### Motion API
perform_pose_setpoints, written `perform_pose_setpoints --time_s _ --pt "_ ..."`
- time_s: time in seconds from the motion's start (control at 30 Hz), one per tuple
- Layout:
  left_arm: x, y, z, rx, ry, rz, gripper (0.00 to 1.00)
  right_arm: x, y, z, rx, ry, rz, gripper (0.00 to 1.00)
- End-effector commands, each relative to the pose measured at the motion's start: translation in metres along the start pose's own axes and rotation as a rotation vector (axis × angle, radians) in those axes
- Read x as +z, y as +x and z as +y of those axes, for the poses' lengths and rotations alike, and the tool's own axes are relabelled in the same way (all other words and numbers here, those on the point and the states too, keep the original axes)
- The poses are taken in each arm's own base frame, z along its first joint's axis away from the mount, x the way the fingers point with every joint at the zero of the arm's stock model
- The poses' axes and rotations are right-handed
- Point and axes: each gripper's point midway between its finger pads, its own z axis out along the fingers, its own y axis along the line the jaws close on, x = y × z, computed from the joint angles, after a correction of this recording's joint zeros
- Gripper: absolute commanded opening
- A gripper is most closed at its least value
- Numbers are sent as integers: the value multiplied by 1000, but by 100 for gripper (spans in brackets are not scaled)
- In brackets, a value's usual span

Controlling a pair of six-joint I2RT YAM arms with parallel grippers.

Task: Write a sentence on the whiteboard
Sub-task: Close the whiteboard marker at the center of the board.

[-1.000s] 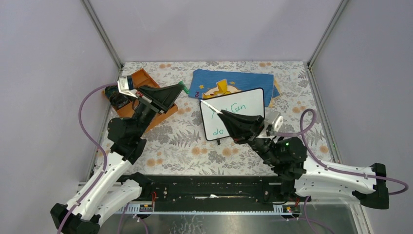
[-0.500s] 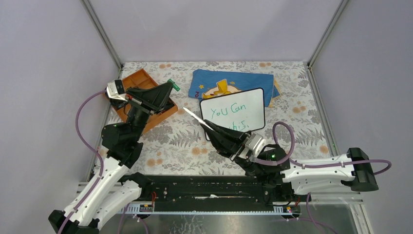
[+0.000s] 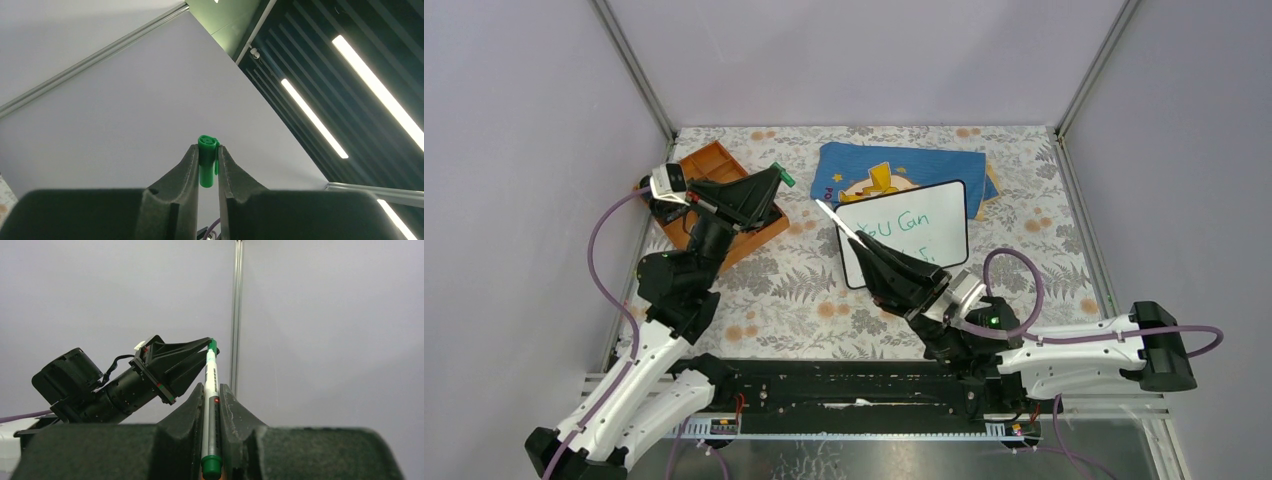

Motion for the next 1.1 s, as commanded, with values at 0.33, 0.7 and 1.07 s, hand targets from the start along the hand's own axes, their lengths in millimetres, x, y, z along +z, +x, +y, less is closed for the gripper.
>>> perform_pose_setpoints --time_s 0.33,0.7,1.07 --pt "-4 1 -13 -25 45 14 0 22 -19 -7 50 87 -53 0" --pt "-5 2 -15 -23 54 20 0 25 -8 -5 31 95 -20 0" --pt "-5 4 -11 -31 48 29 0 30 -1 -9 36 110 -2 0"
